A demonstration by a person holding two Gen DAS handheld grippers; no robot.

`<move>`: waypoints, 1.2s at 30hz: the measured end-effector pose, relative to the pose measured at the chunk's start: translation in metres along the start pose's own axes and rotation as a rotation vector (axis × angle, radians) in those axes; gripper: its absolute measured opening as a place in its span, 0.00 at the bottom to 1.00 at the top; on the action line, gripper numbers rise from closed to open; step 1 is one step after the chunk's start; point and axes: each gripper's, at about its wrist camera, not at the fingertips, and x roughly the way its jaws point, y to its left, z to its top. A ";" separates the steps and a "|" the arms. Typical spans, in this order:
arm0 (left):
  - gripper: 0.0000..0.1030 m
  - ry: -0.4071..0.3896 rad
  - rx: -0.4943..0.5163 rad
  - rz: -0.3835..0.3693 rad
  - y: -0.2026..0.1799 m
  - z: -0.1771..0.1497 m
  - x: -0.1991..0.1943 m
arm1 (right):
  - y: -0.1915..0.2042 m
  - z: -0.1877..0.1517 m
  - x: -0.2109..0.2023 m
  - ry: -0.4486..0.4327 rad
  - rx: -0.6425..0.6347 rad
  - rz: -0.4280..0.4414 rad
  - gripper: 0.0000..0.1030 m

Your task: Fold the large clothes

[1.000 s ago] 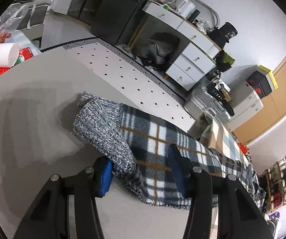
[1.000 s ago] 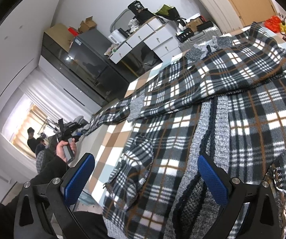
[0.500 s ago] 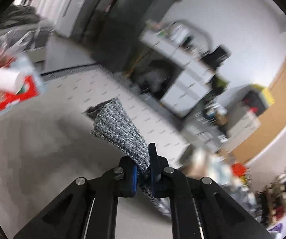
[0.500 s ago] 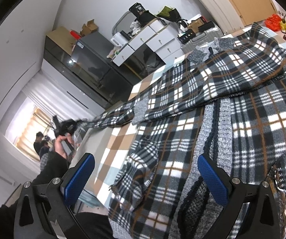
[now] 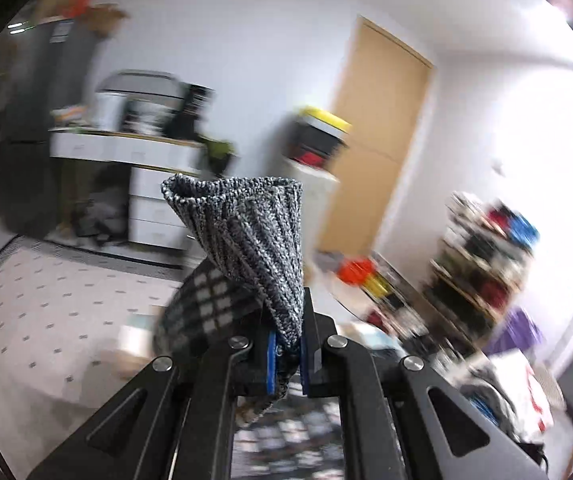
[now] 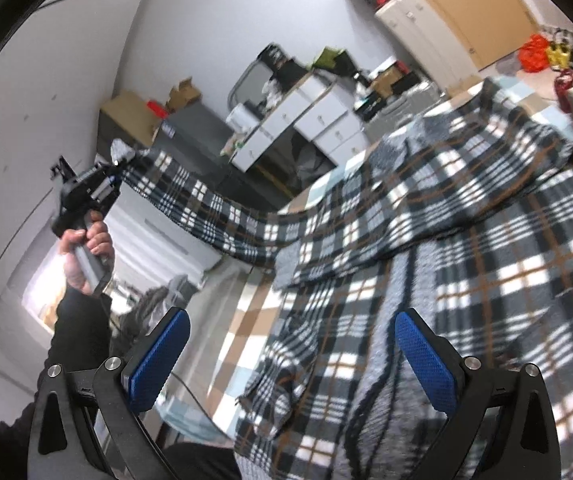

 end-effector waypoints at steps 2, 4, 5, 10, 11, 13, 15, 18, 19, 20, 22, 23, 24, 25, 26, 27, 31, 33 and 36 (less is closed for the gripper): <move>0.03 0.065 0.030 -0.058 -0.045 -0.010 0.025 | -0.013 0.006 -0.015 -0.050 0.059 -0.024 1.00; 0.03 0.126 0.069 -0.104 -0.081 -0.025 0.050 | -0.026 0.011 -0.026 -0.081 0.103 -0.054 1.00; 0.03 0.147 0.076 -0.120 -0.090 -0.029 0.062 | -0.034 0.015 -0.035 -0.108 0.125 -0.096 1.00; 0.03 0.313 0.113 -0.163 -0.159 -0.065 0.155 | -0.065 0.027 -0.062 -0.167 0.193 -0.245 1.00; 0.03 0.348 0.112 -0.163 -0.171 -0.077 0.174 | -0.072 0.029 -0.066 -0.177 0.215 -0.274 1.00; 0.03 0.400 0.101 -0.171 -0.177 -0.090 0.193 | -0.085 0.031 -0.075 -0.193 0.252 -0.305 1.00; 0.03 0.433 0.078 -0.169 -0.180 -0.102 0.211 | -0.092 0.034 -0.079 -0.202 0.258 -0.331 1.00; 0.03 0.493 0.041 -0.157 -0.182 -0.124 0.234 | -0.105 0.038 -0.084 -0.197 0.269 -0.365 1.00; 0.03 0.504 0.041 -0.162 -0.186 -0.126 0.232 | -0.109 0.039 -0.085 -0.198 0.281 -0.367 1.00; 0.03 0.516 0.044 -0.165 -0.188 -0.131 0.236 | -0.114 0.039 -0.087 -0.200 0.299 -0.368 1.00; 0.03 0.544 0.067 -0.180 -0.192 -0.139 0.239 | -0.120 0.040 -0.088 -0.197 0.320 -0.373 1.00; 0.03 0.543 0.077 -0.180 -0.194 -0.140 0.238 | -0.124 0.040 -0.089 -0.197 0.333 -0.379 1.00; 0.03 0.533 0.089 -0.187 -0.195 -0.141 0.238 | -0.125 0.041 -0.089 -0.196 0.339 -0.381 1.00; 0.03 0.530 0.091 -0.196 -0.196 -0.141 0.236 | -0.126 0.042 -0.087 -0.192 0.346 -0.381 1.00; 0.03 0.528 0.086 -0.204 -0.198 -0.139 0.233 | -0.127 0.042 -0.088 -0.193 0.350 -0.382 1.00; 0.03 0.509 0.076 -0.220 -0.199 -0.135 0.229 | -0.127 0.042 -0.088 -0.194 0.351 -0.382 1.00; 0.03 0.325 0.048 -0.274 -0.207 -0.100 0.197 | -0.121 0.037 -0.090 -0.198 0.339 -0.369 1.00; 0.03 0.225 0.053 -0.270 -0.207 -0.089 0.179 | -0.117 0.036 -0.089 -0.198 0.323 -0.362 1.00; 0.10 0.227 0.064 -0.230 -0.209 -0.105 0.180 | -0.113 0.037 -0.086 -0.193 0.301 -0.359 1.00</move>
